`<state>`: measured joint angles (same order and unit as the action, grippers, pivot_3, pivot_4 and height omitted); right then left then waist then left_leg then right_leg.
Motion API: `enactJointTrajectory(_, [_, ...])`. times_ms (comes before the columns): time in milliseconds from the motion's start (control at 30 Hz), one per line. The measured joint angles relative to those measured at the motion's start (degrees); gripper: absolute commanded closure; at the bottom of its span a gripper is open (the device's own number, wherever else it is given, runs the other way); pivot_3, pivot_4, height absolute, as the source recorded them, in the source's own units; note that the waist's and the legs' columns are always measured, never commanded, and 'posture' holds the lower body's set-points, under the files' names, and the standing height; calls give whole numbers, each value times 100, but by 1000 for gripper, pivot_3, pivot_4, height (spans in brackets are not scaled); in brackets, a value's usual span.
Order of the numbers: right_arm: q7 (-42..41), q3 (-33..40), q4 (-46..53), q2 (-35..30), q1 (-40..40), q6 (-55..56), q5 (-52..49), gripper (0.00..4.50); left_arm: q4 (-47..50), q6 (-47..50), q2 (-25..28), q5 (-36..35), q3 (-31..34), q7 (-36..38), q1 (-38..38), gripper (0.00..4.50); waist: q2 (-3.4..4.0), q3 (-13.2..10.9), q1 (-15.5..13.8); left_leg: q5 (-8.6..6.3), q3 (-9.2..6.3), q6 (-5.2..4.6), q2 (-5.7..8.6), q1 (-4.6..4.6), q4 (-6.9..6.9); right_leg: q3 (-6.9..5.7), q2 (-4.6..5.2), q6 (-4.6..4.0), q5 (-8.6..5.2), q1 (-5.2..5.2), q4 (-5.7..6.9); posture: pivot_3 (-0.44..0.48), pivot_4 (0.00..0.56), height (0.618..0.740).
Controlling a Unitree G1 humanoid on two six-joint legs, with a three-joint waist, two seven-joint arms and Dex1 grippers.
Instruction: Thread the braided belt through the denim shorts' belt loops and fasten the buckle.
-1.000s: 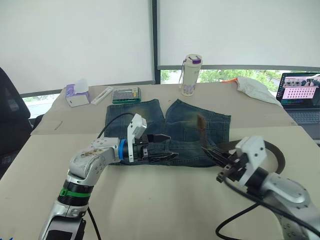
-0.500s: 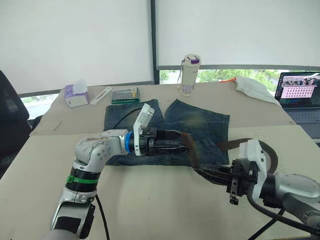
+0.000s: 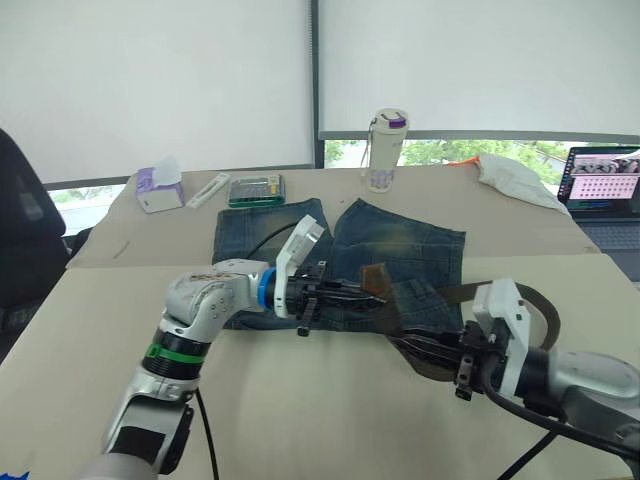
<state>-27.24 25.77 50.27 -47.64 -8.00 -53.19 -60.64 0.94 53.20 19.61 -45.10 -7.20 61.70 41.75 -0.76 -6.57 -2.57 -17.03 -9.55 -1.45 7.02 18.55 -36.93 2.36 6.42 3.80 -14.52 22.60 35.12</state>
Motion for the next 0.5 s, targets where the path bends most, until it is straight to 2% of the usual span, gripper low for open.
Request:
enactJointTrajectory(33, [194,373,66,46,-164,18,-126,2114,-146,55,-115,12,91,-242,38,4500,-6,-4,-13,0,0,0,0,0,0,0,1,0,0,-1,1,0,150,740])
enactJointTrajectory(133, [857,1217,474,274,-638,332,-724,2114,-690,255,-644,19,523,-1182,262,4500,-14,-8,-35,1,0,1,-5,-2,0,2,0,1,0,-4,3,0,150,740])
enactJointTrajectory(200, [1272,1134,708,365,-728,584,-1111,2114,-1009,366,-1070,-60,908,-1811,425,4500,-16,-9,-19,1,2,2,-6,-6,0,4,0,1,1,-7,2,0,150,740])
enactJointTrajectory(333, [2138,-44,834,362,-490,955,-1131,2114,-1466,648,-1901,-517,1743,-3064,790,4500,-18,-9,24,2,8,4,-6,-6,-1,6,0,5,0,-7,1,0,150,740])
enactJointTrajectory(500, [3128,-2027,320,1236,546,914,420,2114,-1578,995,-2137,-931,2322,-4005,889,4500,-16,-7,81,7,15,15,-11,-4,1,12,-4,4,0,11,16,0,150,740])
